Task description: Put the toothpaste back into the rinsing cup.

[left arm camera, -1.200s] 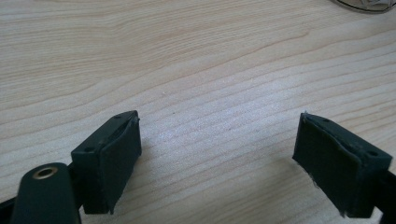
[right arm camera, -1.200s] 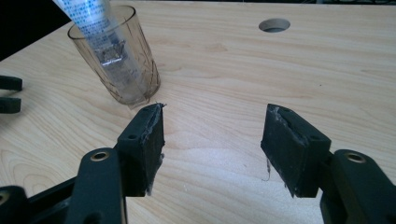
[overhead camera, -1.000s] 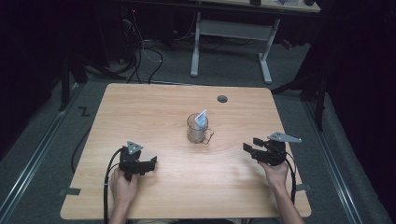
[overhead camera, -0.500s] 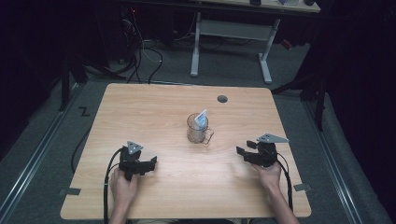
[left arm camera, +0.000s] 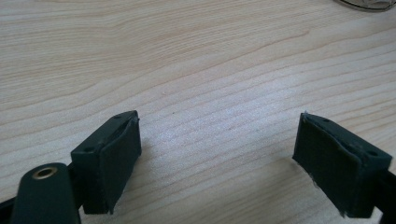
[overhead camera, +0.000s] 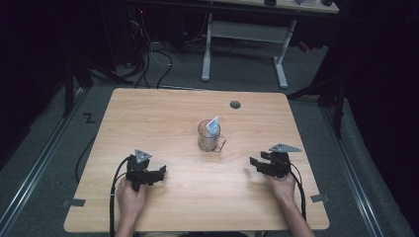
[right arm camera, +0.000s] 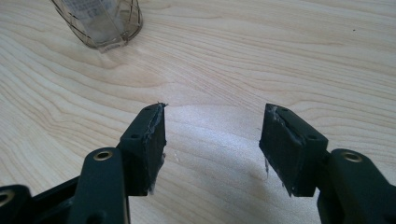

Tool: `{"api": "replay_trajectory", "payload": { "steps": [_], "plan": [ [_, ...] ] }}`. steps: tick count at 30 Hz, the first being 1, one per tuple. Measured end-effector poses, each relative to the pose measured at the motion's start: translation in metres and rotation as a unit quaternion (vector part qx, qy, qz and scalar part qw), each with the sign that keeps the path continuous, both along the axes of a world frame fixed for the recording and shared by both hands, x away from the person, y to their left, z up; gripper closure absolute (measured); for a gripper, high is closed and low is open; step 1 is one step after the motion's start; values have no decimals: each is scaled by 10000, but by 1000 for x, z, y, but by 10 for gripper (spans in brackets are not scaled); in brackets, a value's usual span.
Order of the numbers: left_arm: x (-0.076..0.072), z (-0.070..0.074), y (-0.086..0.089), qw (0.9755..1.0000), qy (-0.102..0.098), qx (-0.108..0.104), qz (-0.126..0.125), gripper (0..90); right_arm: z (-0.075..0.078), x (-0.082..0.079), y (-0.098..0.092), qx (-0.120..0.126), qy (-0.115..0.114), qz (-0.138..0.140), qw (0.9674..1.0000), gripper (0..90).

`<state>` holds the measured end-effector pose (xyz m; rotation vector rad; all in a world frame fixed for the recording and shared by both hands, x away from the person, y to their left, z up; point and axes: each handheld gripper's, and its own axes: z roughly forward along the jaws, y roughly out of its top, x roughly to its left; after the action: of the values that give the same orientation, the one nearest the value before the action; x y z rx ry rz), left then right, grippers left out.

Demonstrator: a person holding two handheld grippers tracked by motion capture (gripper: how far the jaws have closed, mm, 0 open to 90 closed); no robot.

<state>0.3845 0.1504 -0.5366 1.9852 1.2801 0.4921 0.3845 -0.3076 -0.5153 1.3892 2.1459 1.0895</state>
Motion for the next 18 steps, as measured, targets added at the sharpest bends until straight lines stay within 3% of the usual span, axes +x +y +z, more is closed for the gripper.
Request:
{"api": "replay_trajectory", "payload": {
  "steps": [18],
  "plan": [
    [0, 0, -1, 10000, -3, 39, 1, 151, -14, 9, 4, -368, 57, -242, 9990, 402]
  ]
}}
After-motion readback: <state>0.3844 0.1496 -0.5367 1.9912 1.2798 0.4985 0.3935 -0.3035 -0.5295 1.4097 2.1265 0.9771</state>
